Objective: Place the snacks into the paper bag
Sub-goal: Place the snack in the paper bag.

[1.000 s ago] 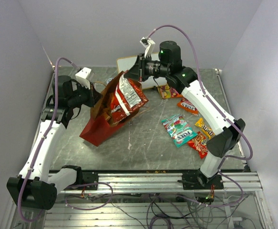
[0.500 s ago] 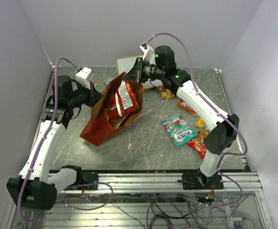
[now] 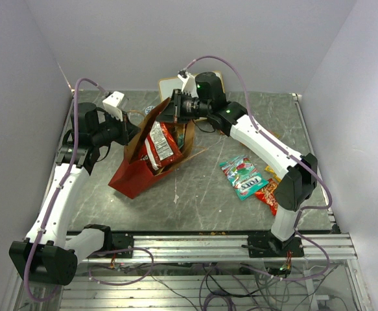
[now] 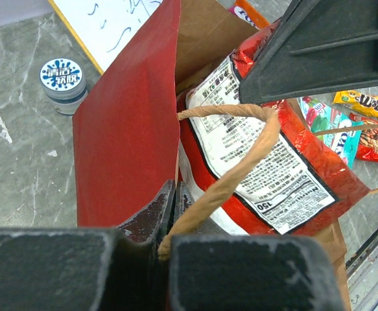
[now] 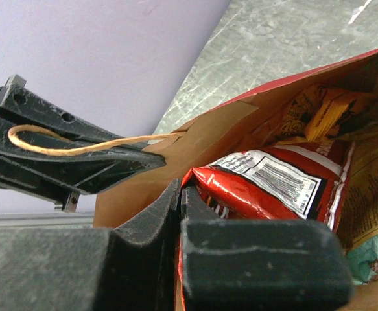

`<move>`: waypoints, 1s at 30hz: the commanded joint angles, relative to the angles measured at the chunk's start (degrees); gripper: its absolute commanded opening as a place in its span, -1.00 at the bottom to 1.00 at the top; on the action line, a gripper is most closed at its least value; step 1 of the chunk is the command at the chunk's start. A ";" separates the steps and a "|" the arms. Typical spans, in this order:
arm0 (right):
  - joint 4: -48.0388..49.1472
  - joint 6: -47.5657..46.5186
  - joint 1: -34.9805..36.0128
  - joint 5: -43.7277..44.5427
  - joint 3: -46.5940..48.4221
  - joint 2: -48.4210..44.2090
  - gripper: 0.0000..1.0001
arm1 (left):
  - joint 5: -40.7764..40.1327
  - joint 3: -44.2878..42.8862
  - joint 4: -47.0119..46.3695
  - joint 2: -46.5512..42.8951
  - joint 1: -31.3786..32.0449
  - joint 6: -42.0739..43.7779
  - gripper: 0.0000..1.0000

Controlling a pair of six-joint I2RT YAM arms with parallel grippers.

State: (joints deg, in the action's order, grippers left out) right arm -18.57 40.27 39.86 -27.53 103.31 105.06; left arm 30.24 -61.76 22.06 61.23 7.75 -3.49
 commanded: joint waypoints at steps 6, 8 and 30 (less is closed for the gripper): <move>5.19 -0.94 0.58 4.74 -7.92 -1.72 -0.75 | 0.48 -0.56 -3.33 -0.98 0.36 -0.15 -0.86; 5.21 -2.09 1.17 5.84 -9.65 -2.31 -0.59 | 0.44 -0.75 -3.27 -0.71 0.39 -0.14 -0.86; 1.30 -15.29 5.36 13.11 -13.04 -2.81 -0.75 | -2.14 -2.17 -2.03 -0.57 0.42 1.84 -0.86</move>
State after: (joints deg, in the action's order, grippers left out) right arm -17.19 27.07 43.99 -15.03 91.85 102.89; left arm 28.45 -61.78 22.11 61.19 7.75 -2.11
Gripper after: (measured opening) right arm 0.180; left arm 0.074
